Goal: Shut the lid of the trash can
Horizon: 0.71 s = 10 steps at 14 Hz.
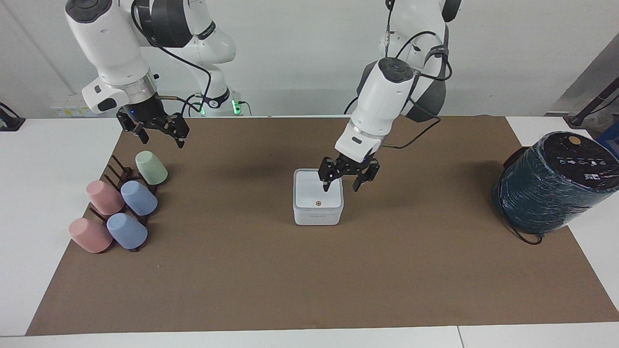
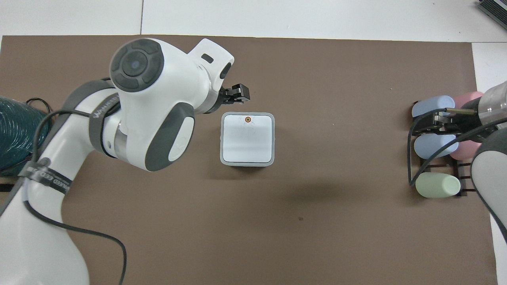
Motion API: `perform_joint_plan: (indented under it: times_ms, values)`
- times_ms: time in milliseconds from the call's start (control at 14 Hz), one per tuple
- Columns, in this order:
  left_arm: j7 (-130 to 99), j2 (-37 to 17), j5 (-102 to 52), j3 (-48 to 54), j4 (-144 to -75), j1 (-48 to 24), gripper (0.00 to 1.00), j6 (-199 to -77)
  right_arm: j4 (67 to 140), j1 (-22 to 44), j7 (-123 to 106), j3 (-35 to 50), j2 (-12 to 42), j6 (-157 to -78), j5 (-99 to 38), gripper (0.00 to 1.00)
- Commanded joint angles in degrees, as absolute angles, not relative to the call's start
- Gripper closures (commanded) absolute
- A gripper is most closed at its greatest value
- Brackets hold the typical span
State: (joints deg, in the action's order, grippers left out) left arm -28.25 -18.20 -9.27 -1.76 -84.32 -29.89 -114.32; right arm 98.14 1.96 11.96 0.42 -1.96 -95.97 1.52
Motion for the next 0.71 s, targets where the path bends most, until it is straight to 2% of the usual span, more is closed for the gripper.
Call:
perform_joint_plan:
  times_ms: [0, 357, 643]
  values:
    - [-20.9, -18.4, -6.3, -1.8, -81.0, -27.0, 0.0, -104.9, 98.5, 1.3, 10.9, 0.8, -2.4, -95.6, 1.3, 0.0]
    - [-1.4, -11.4, -1.1, -1.4, -80.9, -16.9, 0.0, -97.3, 98.5, 1.3, 11.0, 0.9, -2.4, -95.6, 1.3, 0.0]
    - [9.5, -8.0, 1.1, -1.5, -81.1, -9.9, 0.0, -93.7, 98.5, 1.3, 11.0, 0.9, -2.4, -95.6, 1.3, 0.0]
